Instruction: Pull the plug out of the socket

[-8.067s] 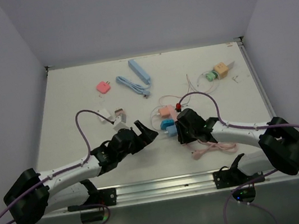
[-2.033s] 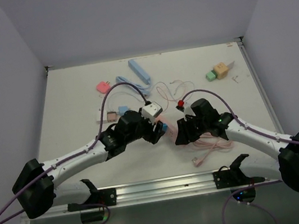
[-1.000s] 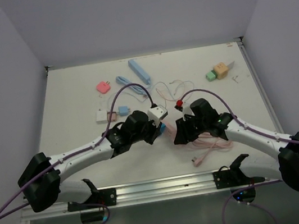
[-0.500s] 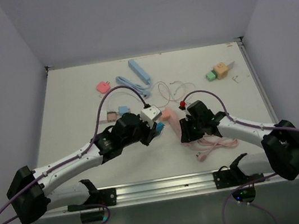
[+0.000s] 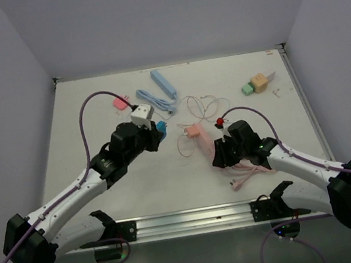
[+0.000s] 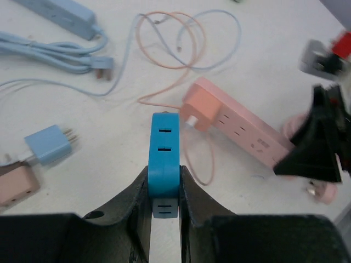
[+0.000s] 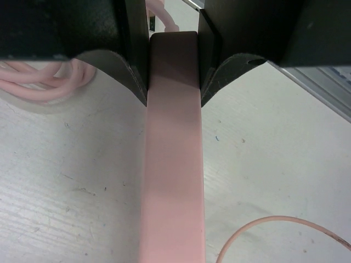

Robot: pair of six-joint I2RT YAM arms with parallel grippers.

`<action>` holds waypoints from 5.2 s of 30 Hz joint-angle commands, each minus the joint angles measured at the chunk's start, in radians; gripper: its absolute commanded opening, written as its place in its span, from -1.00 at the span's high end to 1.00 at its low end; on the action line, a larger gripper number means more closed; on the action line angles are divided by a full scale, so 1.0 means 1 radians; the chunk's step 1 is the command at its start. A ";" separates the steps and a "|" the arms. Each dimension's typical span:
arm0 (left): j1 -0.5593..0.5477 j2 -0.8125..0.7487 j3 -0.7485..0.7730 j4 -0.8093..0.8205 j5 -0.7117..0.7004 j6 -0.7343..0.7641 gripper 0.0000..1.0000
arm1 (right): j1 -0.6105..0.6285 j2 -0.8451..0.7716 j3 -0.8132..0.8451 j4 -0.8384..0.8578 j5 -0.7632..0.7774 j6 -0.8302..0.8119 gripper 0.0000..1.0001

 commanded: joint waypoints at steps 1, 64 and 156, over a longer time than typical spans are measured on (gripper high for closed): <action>0.135 -0.003 -0.034 0.075 -0.032 -0.144 1.00 | -0.002 -0.079 -0.014 0.109 -0.058 0.006 1.00; 0.490 0.286 -0.063 0.166 0.264 -0.481 -0.89 | 0.000 -0.216 -0.097 0.200 -0.124 0.006 1.00; 0.025 0.160 -0.098 0.292 0.184 -0.667 1.00 | 0.054 0.184 0.090 0.303 0.158 0.062 1.00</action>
